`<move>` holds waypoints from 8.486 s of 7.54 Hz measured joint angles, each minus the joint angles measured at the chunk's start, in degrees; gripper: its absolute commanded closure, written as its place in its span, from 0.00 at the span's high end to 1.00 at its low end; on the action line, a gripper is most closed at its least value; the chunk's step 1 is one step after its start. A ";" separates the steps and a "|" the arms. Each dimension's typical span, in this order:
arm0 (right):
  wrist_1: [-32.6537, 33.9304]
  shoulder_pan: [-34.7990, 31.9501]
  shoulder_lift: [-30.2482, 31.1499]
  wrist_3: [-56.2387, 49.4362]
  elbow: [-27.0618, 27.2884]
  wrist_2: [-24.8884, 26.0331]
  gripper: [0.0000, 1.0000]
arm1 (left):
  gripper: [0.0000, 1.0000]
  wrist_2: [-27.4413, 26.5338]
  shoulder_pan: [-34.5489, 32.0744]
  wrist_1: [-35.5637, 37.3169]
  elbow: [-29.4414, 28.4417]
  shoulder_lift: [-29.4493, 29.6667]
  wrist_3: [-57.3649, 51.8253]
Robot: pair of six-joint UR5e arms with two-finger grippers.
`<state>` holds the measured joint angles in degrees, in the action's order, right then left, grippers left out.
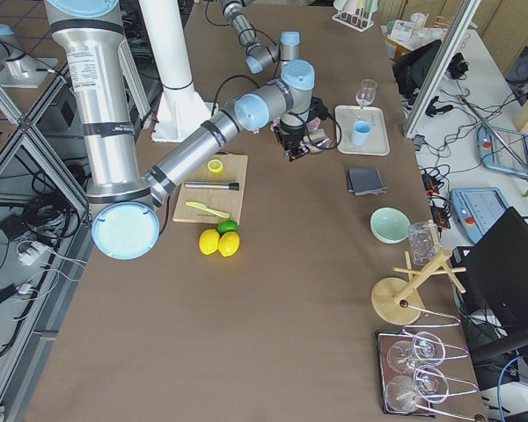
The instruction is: Put ice in cup with scoop
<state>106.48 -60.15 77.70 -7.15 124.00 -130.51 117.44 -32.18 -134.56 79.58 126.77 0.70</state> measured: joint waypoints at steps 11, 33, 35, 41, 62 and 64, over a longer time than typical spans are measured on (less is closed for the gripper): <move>37.60 20.58 -34.99 -16.35 -14.05 30.54 0.00 | 0.99 0.07 0.10 -0.33 0.04 0.11 0.00; 2.33 25.54 -21.14 -15.95 -17.97 29.73 0.00 | 0.99 0.02 0.02 -1.49 0.11 0.28 0.27; -2.12 24.98 -19.13 -15.92 -18.22 28.18 0.00 | 0.99 0.04 0.01 -1.86 0.13 0.28 0.74; -11.37 22.00 -15.16 -14.21 -18.20 20.17 0.00 | 0.99 0.02 0.01 -1.94 0.13 0.24 0.80; -25.74 8.76 -17.82 16.62 -27.24 11.43 0.00 | 0.99 3.52 -2.66 -0.16 10.38 -9.25 0.10; -19.45 8.51 -22.77 13.89 -31.35 12.38 0.00 | 0.99 5.82 -3.97 4.07 13.82 -10.38 0.09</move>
<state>87.03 -51.64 54.93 6.74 92.65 -118.12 123.25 -36.16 -130.50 93.40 116.39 0.79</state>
